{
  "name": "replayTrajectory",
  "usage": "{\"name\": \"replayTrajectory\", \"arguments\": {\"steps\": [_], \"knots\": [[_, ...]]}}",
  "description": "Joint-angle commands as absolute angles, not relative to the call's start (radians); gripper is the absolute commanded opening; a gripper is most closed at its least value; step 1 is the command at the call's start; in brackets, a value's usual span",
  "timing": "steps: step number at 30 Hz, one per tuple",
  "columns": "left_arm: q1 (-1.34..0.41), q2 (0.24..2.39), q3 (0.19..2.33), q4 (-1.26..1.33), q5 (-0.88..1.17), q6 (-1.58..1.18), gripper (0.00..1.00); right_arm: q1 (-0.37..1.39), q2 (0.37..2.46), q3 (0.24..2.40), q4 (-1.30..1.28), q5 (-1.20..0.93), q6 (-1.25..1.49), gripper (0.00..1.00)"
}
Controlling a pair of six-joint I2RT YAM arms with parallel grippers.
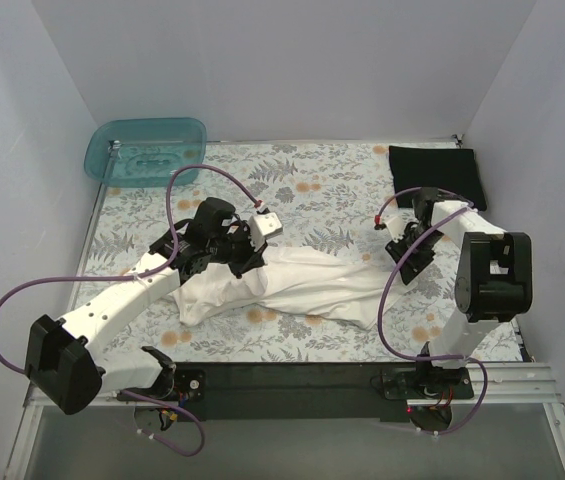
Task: Fold and stack the t-shirts
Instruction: Flatten the tshirt out
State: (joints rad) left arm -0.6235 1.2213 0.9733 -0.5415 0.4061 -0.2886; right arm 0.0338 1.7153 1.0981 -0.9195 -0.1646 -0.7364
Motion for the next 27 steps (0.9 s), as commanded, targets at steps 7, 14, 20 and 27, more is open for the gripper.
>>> {"name": "replayTrajectory", "arguments": {"steps": [7,14,20,27], "knots": [[-0.617,1.203,0.966,-0.543,0.431,-0.288,0.0,-0.02,1.729,1.134,-0.95,-0.209,-0.759,0.4],[-0.617,1.206,0.974,-0.551,0.423,-0.288,0.0,-0.037,1.776,1.14,-0.936,-0.21,-0.759,0.43],[-0.597,1.206,0.995,-0.555,0.439,-0.345,0.0,-0.038,1.773,1.144,-0.933,-0.229,-0.752,0.09],[-0.325,1.242,1.196,-0.603,0.455,-0.353,0.0,-0.057,1.655,1.348,-0.968,-0.152,-0.762,0.01]]}}
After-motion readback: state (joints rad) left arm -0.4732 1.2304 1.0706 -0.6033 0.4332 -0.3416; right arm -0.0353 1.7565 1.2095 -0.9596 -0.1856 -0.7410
